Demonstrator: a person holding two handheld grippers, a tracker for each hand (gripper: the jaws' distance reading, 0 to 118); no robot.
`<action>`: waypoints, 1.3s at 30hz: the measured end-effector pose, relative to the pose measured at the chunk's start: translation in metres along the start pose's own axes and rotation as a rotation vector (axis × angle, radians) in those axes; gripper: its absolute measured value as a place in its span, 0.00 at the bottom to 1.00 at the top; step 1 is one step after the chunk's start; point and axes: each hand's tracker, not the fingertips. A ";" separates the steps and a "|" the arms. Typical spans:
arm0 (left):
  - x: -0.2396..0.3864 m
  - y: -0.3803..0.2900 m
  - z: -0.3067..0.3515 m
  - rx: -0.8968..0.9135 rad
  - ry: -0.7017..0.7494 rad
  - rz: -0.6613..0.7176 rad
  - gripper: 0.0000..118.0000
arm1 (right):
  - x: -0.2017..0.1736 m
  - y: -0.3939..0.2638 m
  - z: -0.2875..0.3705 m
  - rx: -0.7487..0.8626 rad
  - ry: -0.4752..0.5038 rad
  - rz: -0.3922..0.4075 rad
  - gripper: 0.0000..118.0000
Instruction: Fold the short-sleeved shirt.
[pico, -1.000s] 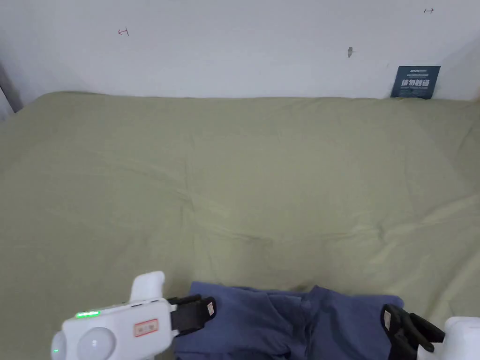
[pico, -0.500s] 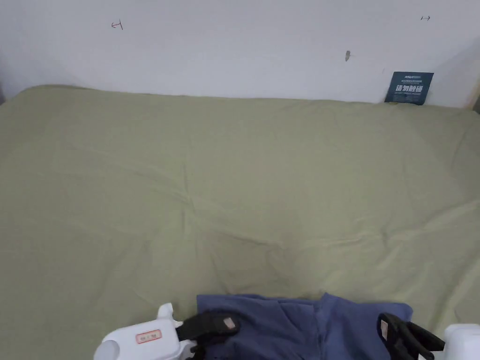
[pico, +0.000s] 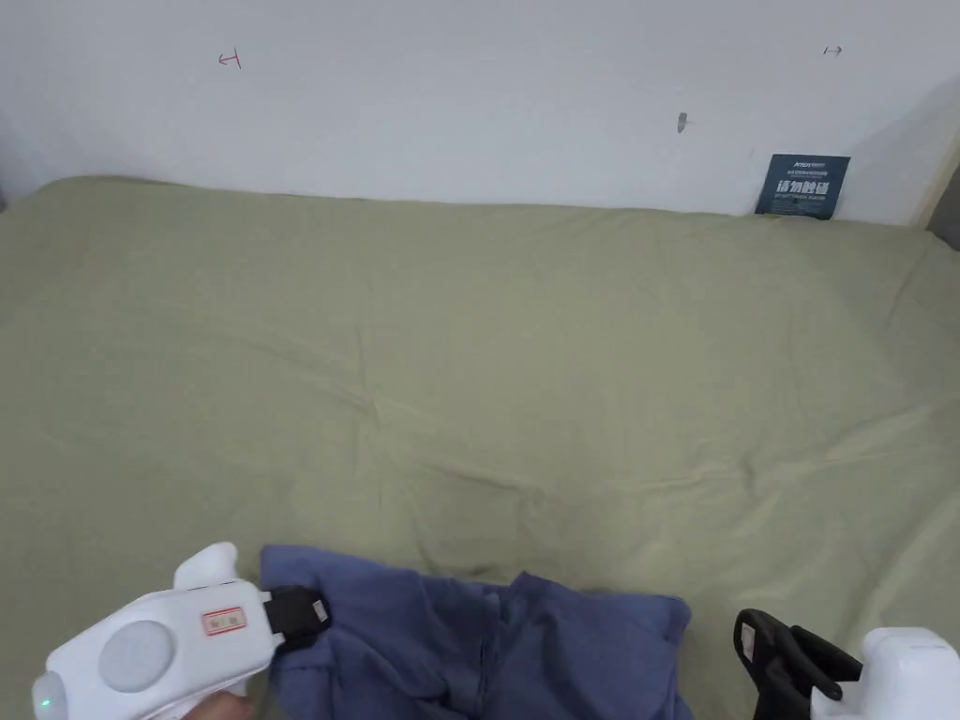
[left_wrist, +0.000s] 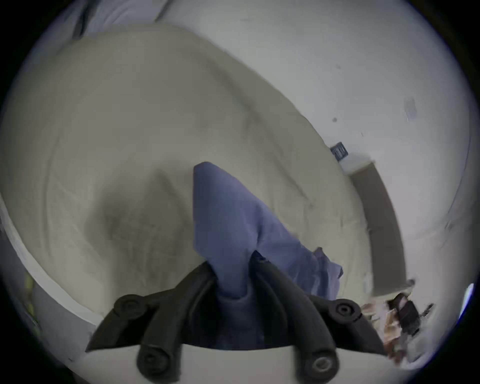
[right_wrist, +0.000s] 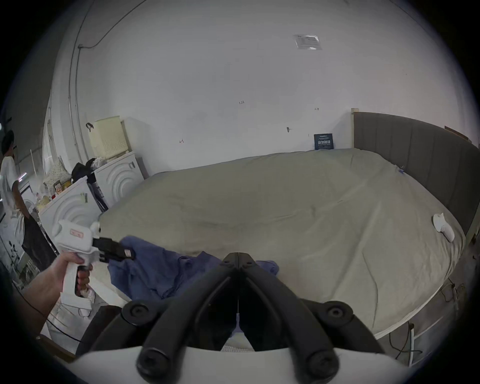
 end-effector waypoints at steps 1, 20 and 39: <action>0.031 -0.006 0.004 0.033 0.036 -0.093 0.10 | 0.002 -0.001 0.001 -0.001 0.008 -0.002 0.02; 0.244 -0.160 -0.092 -0.090 0.097 -0.724 0.91 | 0.052 -0.006 0.032 -0.004 -0.014 0.018 0.02; 0.219 -0.167 -0.140 -0.250 -0.115 -0.375 0.09 | 0.057 -0.015 -0.013 -0.162 -0.038 -0.116 0.02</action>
